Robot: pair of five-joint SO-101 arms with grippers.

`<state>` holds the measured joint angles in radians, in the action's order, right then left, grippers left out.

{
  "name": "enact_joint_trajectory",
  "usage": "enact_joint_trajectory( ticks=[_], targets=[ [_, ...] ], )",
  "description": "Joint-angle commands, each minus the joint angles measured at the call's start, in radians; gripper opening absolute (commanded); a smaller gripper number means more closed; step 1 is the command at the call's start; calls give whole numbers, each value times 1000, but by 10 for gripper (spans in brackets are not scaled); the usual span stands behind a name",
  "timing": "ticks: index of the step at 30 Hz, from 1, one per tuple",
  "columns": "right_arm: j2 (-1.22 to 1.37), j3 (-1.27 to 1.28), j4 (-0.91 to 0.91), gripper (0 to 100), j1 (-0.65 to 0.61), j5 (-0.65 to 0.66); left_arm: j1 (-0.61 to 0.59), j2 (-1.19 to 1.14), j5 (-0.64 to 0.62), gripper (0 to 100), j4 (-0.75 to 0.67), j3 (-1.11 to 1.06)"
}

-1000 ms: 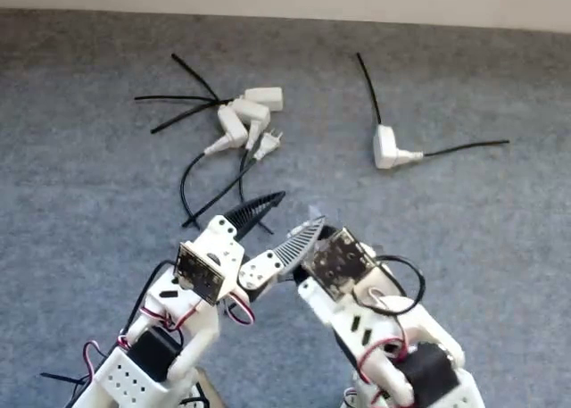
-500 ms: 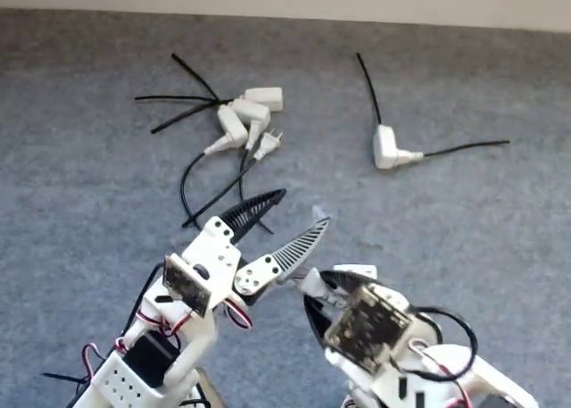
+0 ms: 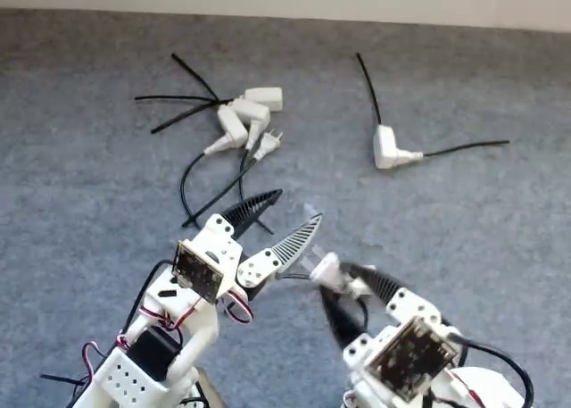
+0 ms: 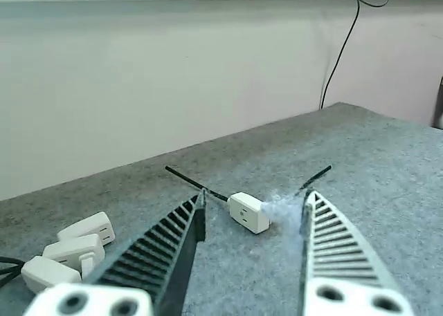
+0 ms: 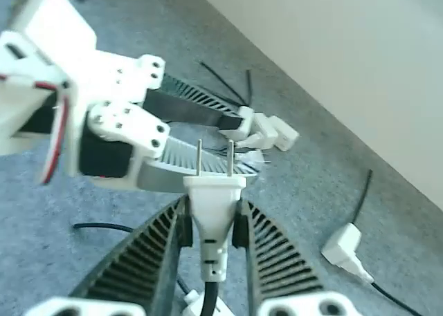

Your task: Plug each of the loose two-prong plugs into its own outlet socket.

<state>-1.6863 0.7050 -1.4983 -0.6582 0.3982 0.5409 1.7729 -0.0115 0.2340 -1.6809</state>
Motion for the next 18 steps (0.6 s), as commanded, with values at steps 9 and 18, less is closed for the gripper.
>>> enact_joint_trajectory(
  ticks=[9, 18],
  targets=[
    [251, 263, 239, 47, 186, 117, -50, 12, -2, 231, 2, -15],
    [306, 225, 246, 47, 77, 40, -42, 7, -2, 231, 5, -15]
  ],
)
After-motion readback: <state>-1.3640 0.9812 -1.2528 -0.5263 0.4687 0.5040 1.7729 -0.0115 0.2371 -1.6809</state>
